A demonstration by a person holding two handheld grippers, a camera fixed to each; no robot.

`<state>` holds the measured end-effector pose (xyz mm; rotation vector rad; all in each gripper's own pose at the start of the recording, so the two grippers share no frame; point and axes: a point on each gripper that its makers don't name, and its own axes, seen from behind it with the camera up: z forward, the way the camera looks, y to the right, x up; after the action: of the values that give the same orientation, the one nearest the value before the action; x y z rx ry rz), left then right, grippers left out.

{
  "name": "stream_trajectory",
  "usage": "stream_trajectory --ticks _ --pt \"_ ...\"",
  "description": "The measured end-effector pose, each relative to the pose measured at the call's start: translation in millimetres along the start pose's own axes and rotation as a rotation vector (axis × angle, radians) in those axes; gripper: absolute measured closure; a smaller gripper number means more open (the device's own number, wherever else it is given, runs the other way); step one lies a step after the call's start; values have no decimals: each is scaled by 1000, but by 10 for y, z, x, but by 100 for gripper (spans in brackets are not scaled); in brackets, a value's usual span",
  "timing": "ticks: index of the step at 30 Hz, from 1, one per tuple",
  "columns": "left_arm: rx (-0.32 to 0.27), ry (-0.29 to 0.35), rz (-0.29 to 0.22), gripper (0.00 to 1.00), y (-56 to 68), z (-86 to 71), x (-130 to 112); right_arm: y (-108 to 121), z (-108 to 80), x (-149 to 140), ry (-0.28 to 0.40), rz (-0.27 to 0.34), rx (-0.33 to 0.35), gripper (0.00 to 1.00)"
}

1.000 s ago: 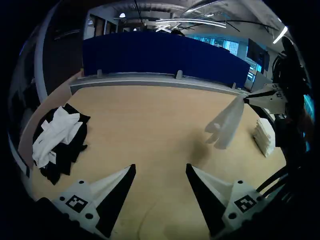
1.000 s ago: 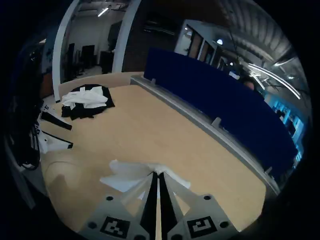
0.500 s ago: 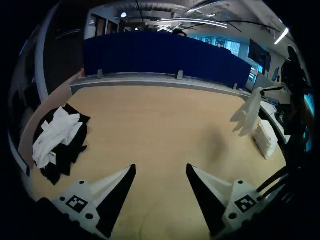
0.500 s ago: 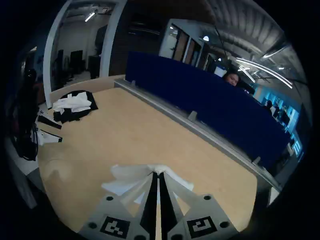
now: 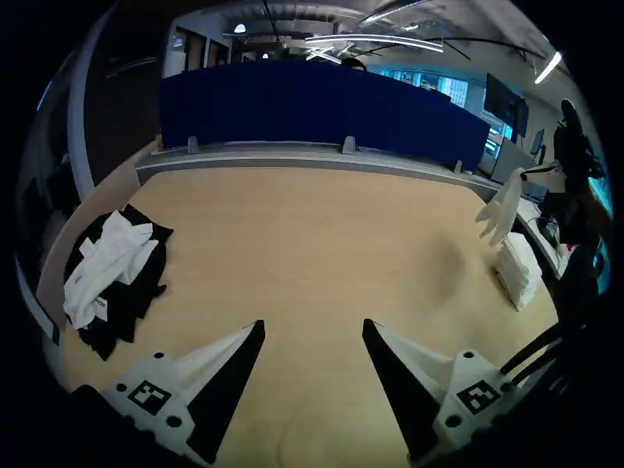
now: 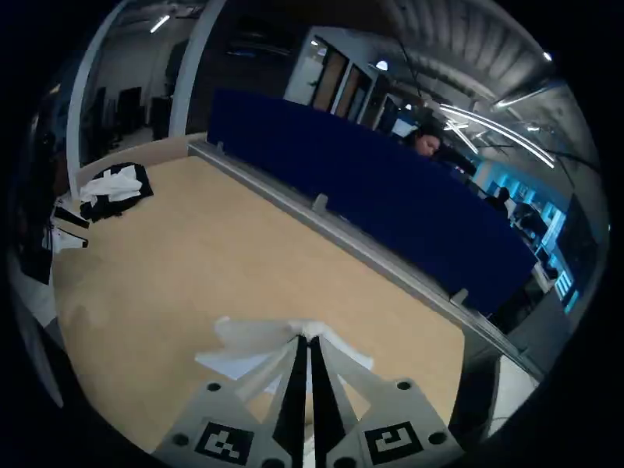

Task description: Fold towel

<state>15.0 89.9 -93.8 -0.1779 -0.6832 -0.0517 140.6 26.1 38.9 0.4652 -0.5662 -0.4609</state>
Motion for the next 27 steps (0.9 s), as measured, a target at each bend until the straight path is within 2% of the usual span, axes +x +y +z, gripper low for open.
stream_trajectory --ticks 7,14,20,27 --pt "3 -2 -2 7 52 14 37 422 -119 -164 -21 12 -41 97" --pt "4 -6 10 7 111 30 56 714 -208 -335 -43 23 -66 97" --pt "-2 -9 15 7 194 48 51 827 -245 -517 -67 35 -73 97" --pt "-13 -14 31 7 296 59 46 856 -348 -698 -83 50 -79 97"
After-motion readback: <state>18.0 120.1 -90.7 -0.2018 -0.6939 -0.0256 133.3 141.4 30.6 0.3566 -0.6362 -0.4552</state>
